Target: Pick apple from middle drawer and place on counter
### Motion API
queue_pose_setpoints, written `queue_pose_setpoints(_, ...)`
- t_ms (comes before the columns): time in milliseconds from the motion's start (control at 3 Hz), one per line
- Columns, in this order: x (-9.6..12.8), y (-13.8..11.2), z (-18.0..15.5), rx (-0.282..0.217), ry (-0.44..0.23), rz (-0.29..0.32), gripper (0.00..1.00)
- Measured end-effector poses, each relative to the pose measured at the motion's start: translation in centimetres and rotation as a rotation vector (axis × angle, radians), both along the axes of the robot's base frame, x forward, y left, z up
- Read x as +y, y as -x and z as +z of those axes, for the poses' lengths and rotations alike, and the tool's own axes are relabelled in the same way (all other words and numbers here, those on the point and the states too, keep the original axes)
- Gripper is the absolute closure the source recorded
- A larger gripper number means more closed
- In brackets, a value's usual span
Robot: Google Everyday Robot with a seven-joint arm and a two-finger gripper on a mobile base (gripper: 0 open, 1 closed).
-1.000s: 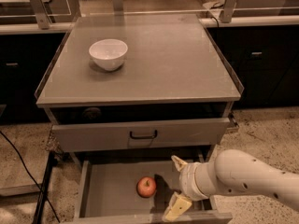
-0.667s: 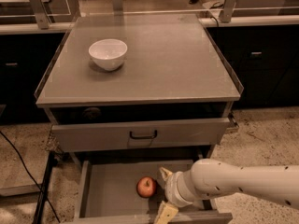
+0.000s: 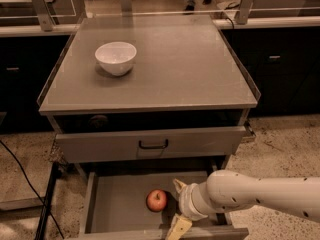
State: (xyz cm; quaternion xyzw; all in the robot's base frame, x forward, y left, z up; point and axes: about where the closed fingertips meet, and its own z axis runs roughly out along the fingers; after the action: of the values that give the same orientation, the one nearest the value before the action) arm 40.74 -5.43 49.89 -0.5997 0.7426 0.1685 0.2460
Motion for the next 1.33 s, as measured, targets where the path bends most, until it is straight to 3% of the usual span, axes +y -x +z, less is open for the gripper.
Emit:
queue_pose_setpoints(333, -0.5, -1.4, -1.8, 0.008, -0.023, -0.020, 0.00)
queue_pose_setpoints(667, -1.1, -3.2, -2.5, -0.003, -0.037, -0.044, 0.16)
queue_pose_setpoints(1000, -1.8, -5.1, -3.2, -0.024, -0.050, -0.069, 0.26)
queue_pose_setpoints(1333, -1.8, -5.8, -4.1, -0.030, -0.060, -0.075, 0.22)
